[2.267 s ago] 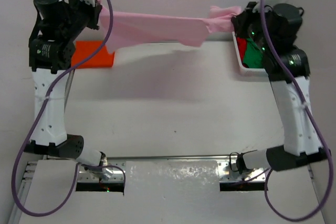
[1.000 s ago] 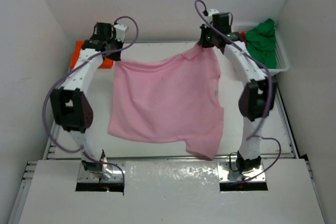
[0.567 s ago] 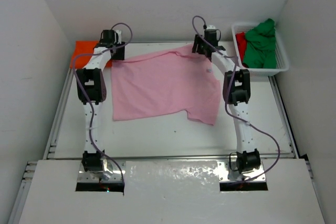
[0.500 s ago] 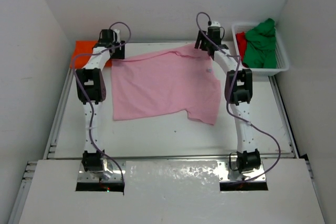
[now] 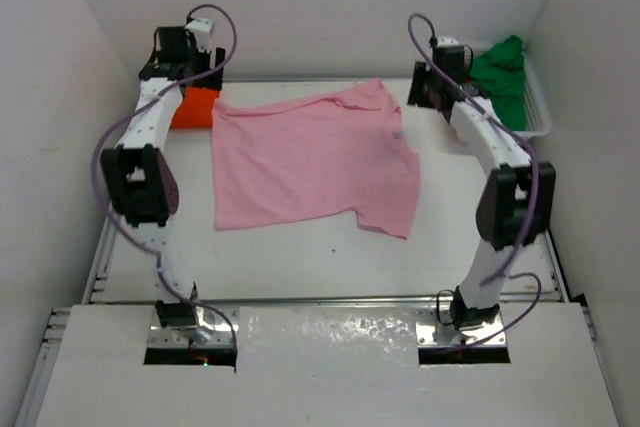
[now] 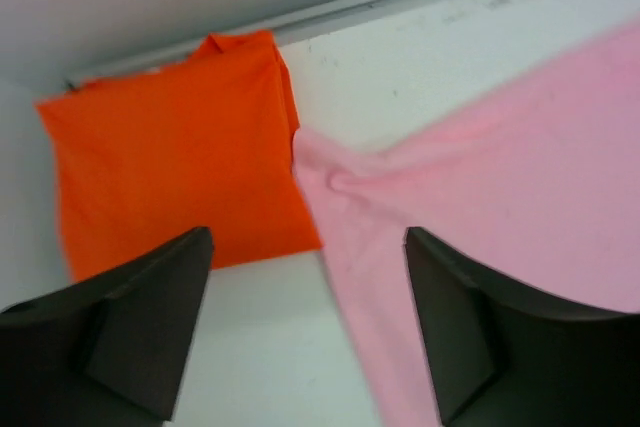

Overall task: Fold and stack the t-shirts
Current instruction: Flatten out the tshirt, then grap the side of the flattened tshirt closest away from the robot with both arms, then fold the flattened tshirt in 1/3 of the way, then grap the side of the flattened tshirt furthest away from the robot with both arms

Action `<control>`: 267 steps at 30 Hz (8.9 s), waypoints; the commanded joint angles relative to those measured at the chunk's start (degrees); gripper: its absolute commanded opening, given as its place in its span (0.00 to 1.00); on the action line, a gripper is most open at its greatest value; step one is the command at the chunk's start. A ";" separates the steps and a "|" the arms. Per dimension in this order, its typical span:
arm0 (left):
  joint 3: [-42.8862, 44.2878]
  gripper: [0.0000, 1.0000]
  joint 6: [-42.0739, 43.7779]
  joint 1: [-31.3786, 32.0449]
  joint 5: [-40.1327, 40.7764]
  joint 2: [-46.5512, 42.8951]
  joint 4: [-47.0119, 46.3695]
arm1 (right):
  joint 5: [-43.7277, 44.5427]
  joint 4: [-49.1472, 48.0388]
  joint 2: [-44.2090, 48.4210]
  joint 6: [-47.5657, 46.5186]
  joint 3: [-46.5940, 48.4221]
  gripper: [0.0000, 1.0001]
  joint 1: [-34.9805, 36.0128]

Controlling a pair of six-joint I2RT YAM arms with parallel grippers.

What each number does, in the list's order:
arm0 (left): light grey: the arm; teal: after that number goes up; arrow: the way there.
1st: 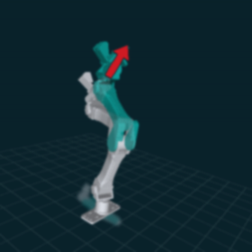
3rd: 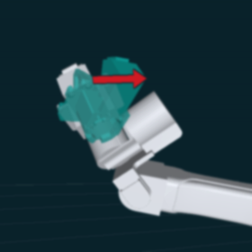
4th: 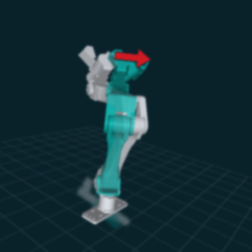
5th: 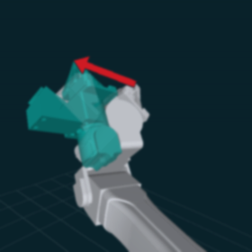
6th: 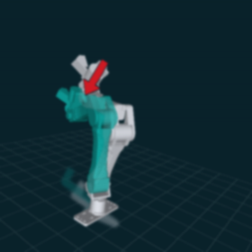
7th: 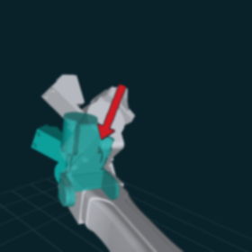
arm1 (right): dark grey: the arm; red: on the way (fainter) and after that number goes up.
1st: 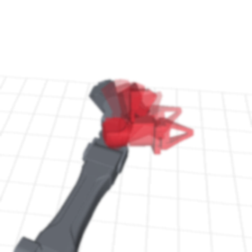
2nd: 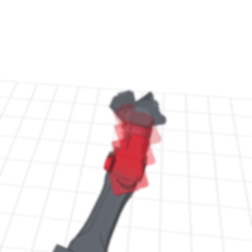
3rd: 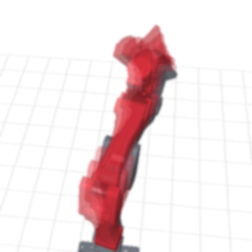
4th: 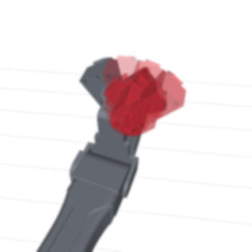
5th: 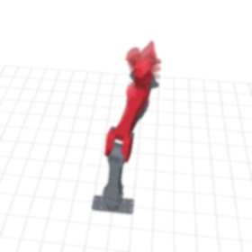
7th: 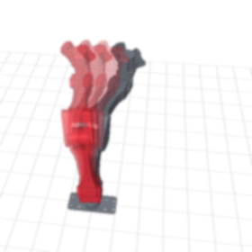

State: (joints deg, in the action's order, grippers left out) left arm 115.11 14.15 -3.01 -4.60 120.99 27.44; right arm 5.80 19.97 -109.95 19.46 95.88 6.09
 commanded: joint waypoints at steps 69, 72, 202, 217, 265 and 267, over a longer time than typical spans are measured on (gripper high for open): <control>-73.54 0.00 46.41 13.02 -1.90 -49.00 21.50 | -9.76 18.17 45.77 16.13 -63.27 0.00 14.29; -72.57 0.00 45.44 12.94 -2.95 -50.14 24.50 | -9.50 21.60 48.51 17.01 -63.09 0.00 15.01; -50.51 0.52 11.78 -9.04 -15.26 -18.08 10.09 | -16.78 3.86 9.58 5.76 -43.67 0.44 -5.91; -56.92 0.00 15.11 -9.12 -16.06 -20.70 12.28 | -15.13 5.17 14.58 6.03 -48.32 0.00 -5.82; -11.92 0.68 4.39 -5.08 -14.73 2.40 13.08 | -15.65 8.33 -1.93 2.69 -14.49 0.50 1.65; -11.93 0.68 4.13 -5.17 -15.78 3.98 12.72 | -13.46 8.16 -3.69 2.16 -14.14 0.53 1.73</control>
State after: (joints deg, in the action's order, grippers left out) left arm 101.23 20.23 -7.88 -18.57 125.49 43.88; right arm -10.96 28.75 -112.27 22.83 79.13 7.99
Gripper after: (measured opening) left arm 0.676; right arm 0.517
